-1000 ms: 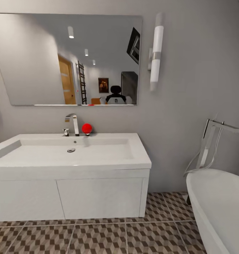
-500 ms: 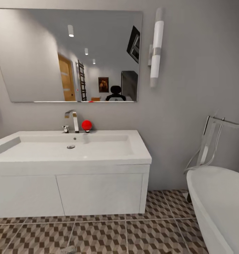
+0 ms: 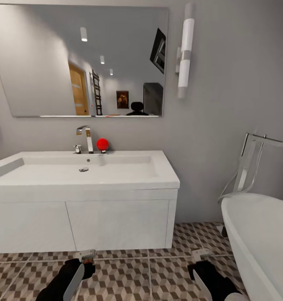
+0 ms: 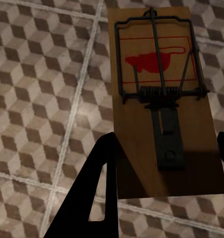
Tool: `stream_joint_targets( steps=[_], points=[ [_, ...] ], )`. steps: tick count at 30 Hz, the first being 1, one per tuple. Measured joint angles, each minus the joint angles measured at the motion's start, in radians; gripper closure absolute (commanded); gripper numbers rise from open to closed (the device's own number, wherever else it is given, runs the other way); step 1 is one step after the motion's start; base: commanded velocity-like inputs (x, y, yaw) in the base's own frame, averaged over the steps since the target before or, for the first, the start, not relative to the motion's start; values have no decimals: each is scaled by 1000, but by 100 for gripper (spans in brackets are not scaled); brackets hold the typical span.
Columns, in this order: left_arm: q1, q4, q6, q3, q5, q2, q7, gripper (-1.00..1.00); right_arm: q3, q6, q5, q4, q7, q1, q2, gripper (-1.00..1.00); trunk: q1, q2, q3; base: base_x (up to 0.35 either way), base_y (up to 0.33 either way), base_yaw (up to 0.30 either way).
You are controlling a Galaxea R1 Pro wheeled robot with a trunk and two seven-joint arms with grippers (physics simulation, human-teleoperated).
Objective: Take the four mousetraps from the cabinet in the bathroom and place them on the bathroom floor. Make sure all four end up on the same floor surface, and ensure that at least two of them are either under or directly next to the same bathroom sink.
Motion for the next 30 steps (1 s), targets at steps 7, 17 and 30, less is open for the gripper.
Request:
stream_joint_targets(
  steps=[7, 17, 30],
  points=[
    [0, 12, 10, -9, -9, -5, -3, 100, -2, -53, -7, 18, -2, -5, 0, 100, 27, -49, -22, 0, 0, 0],
    [0, 59, 3, -10, -13, 3, -3, 100, -2, -71, -7, 20, -2, -4, 1, 100, 65, -119, -53, 0, 0, 0],
    [-3, -11, 2, -11, -27, -4, 3, 100, -2, -66, -8, 20, 0, -4, 2, 100, 115, -210, -94, 0, 0, 0]
  ],
)
